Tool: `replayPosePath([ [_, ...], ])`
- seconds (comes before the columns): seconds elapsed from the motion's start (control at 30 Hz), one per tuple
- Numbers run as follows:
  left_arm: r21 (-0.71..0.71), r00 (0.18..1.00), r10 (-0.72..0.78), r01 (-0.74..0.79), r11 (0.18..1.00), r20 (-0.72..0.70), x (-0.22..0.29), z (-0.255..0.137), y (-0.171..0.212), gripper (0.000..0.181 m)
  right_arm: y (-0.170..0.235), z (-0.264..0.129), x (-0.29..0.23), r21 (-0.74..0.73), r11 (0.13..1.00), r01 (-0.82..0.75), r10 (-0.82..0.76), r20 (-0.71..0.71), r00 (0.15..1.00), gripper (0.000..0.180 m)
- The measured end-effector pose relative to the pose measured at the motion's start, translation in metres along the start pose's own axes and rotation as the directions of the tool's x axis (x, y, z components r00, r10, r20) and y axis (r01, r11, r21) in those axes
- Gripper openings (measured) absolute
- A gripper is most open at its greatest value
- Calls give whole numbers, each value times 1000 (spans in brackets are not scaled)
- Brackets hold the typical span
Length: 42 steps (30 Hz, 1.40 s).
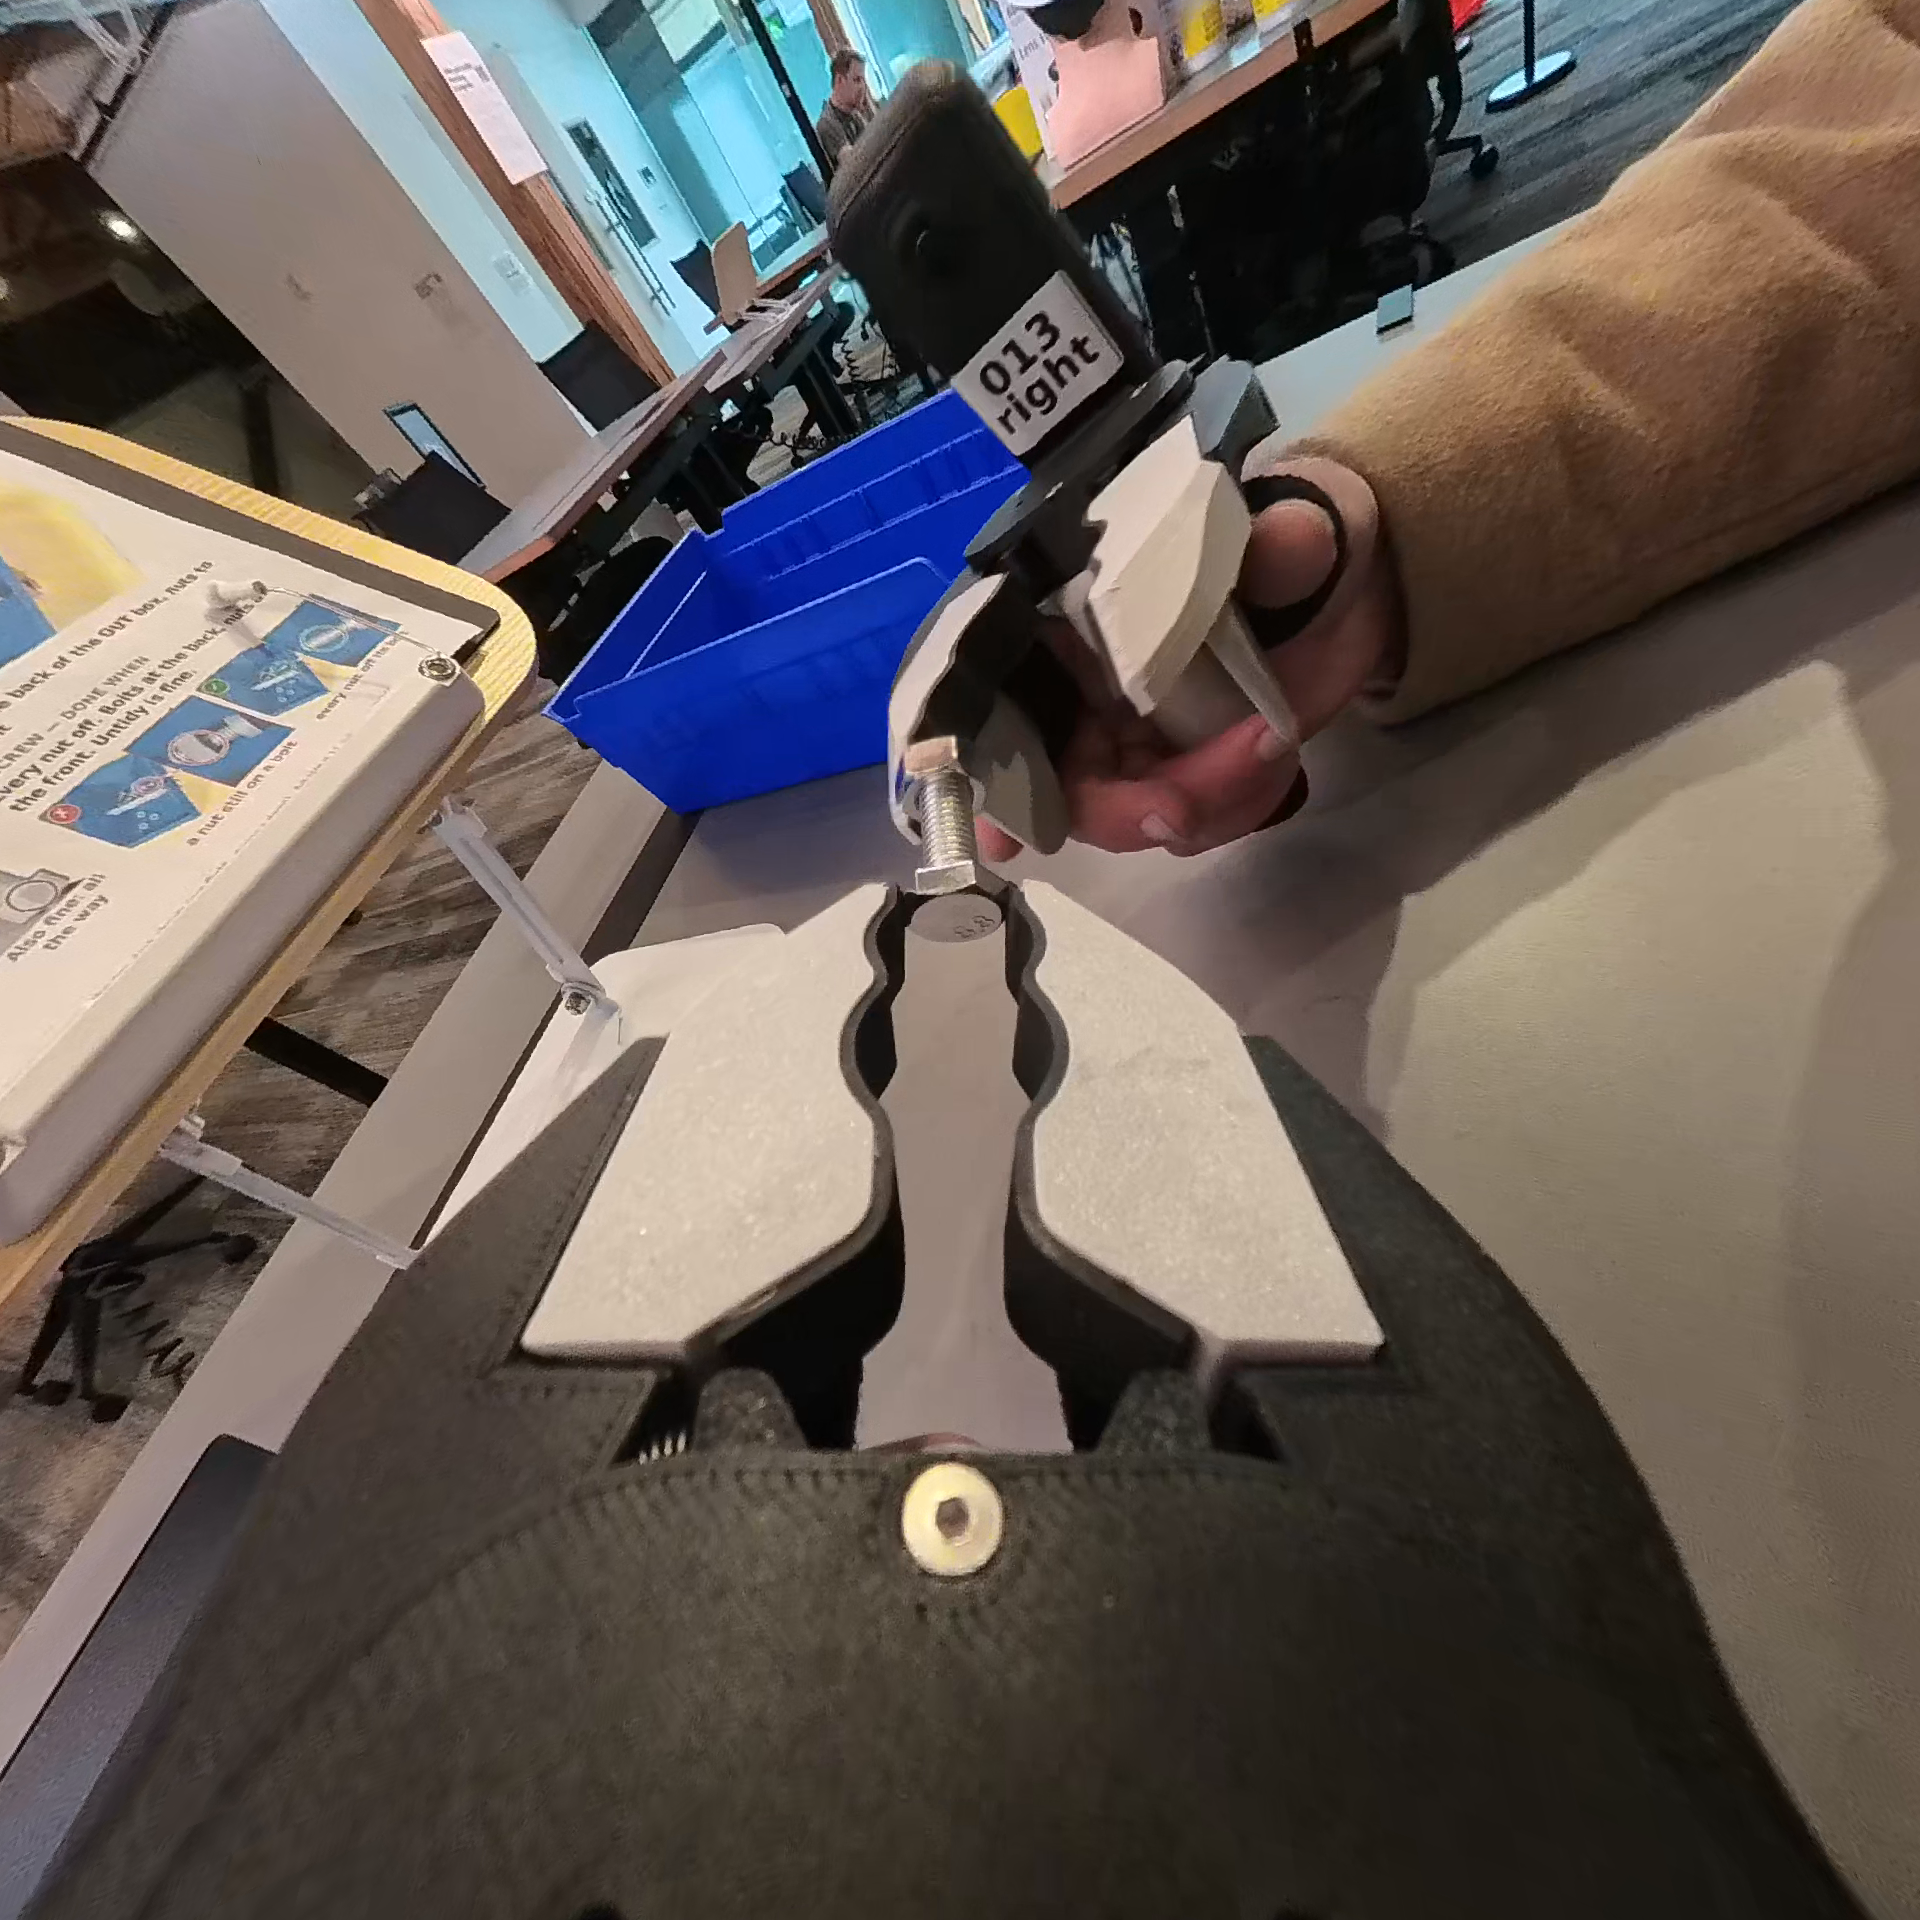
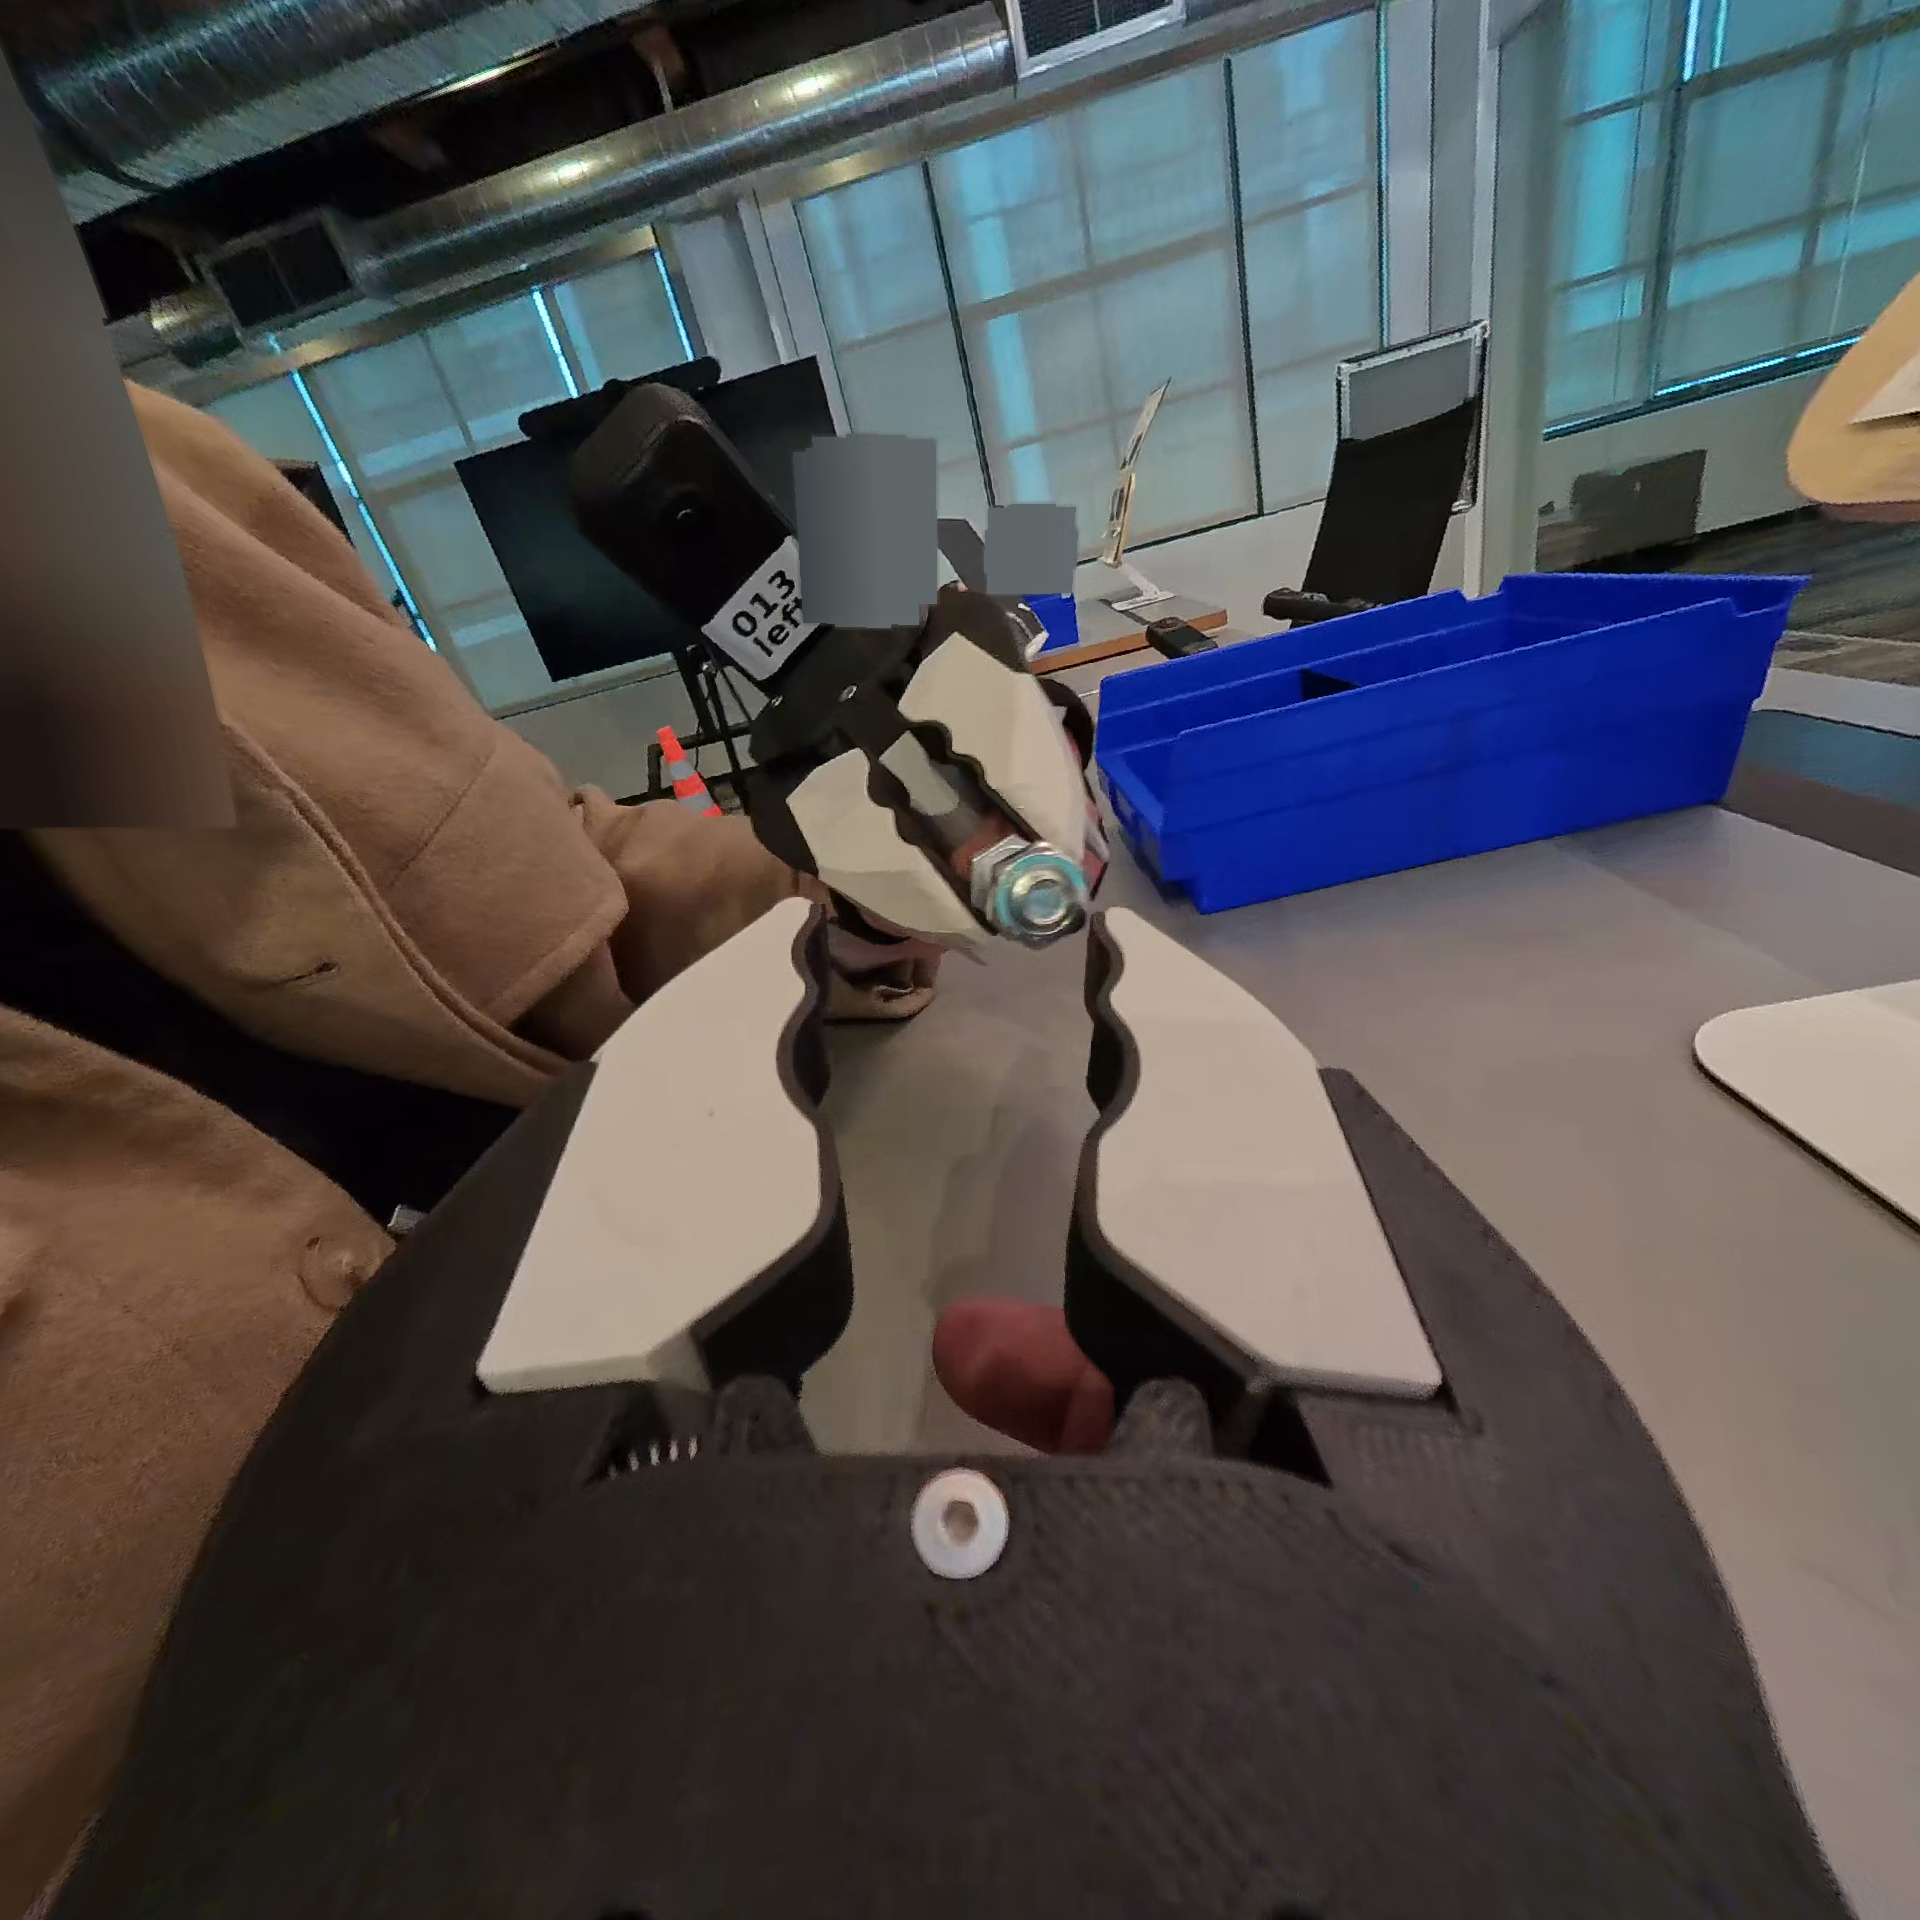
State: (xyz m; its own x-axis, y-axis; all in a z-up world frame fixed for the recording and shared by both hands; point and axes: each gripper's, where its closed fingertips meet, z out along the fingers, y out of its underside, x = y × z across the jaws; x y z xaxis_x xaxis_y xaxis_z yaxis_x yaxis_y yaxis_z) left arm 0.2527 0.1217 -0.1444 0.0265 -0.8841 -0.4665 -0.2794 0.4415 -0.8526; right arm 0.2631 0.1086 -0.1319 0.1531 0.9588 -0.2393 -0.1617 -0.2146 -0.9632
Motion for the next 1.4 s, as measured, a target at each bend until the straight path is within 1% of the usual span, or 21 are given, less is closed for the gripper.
replayPosePath([
  [0.03,-3,1000,-1,1,1000,5,-1,0,1,18,1,0,-2,-6,1000,-1,1,11,1000,46],
  [0.07,1,1000,-5,5,1000,10,-2,-1,0,18,2,0,-7,-10,1000,-3,3,49,999,30],
  [0.1,3,1000,-12,12,1000,19,-4,-1,0,18,3,-1,-18,-20,1000,3,0,120,993,12],
  [0.13,-4,1000,-13,13,1000,21,-5,-2,1,18,5,-1,-23,-38,999,11,-5,151,989,11],
  [0.2,9,1000,-18,18,1000,16,-5,-3,0,18,8,0,-18,-64,997,32,-25,105,994,18],
  [0.23,10,1000,-19,19,1000,13,-5,-3,-1,18,7,-1,-14,-57,998,17,-12,93,996,19],
  [0.27,7,1000,-12,12,1000,14,-4,-2,-1,18,7,-2,-9,-55,998,-6,10,73,997,23],
  [0.37,5,1000,-7,7,1000,4,-1,-1,-1,18,4,-4,8,-27,999,-26,26,-19,999,46],
  [0.4,3,1000,-6,6,1000,3,-1,0,-1,18,1,-4,8,-14,1000,-25,25,-21,999,49],
  [0.5,-4,1000,-9,9,1000,5,-1,1,1,18,-1,-2,2,-2,1000,-1,1,-6,1000,47],
  [0.53,-5,1000,-9,9,1000,8,-1,1,1,18,1,-1,-1,-13,1000,-1,2,12,1000,42],
  [0.57,0,1000,-10,10,1000,13,-2,0,0,18,3,-1,-8,-28,1000,-3,5,63,998,23],
  [0.6,1,1000,-15,15,1000,19,-4,-1,0,18,6,-1,-17,-43,999,-4,9,124,992,13],
  [0.63,-2,1000,-15,15,1000,19,-5,-1,0,18,7,0,-19,-53,999,-1,8,133,991,14],
  [0.73,6,1000,-16,16,1000,10,-3,-1,-1,18,8,-2,-7,-57,998,-4,8,68,998,19],
  [0.8,1,1000,-7,7,1000,9,-2,0,-1,18,5,-3,5,-32,999,-32,32,2,999,33],
  [0.83,2,1000,-5,5,1000,4,-1,0,-1,18,4,-4,9,-22,999,-36,36,-17,999,38],
  [0.93,-11,1000,13,-13,1000,-10,4,3,0,18,2,-1,6,-10,1000,-29,29,-19,999,42],
  [1.0,-23,999,33,-34,999,-23,8,5,1,18,4,1,4,-16,1000,-26,25,-14,1000,40],
  [1.1,-27,998,45,-46,999,-35,12,7,1,18,7,2,6,-27,1000,-15,14,-35,999,18],
  [1.4,-2,999,17,-17,1000,-45,12,8,0,18,6,2,7,-28,999,18,-19,-51,998,18],
])
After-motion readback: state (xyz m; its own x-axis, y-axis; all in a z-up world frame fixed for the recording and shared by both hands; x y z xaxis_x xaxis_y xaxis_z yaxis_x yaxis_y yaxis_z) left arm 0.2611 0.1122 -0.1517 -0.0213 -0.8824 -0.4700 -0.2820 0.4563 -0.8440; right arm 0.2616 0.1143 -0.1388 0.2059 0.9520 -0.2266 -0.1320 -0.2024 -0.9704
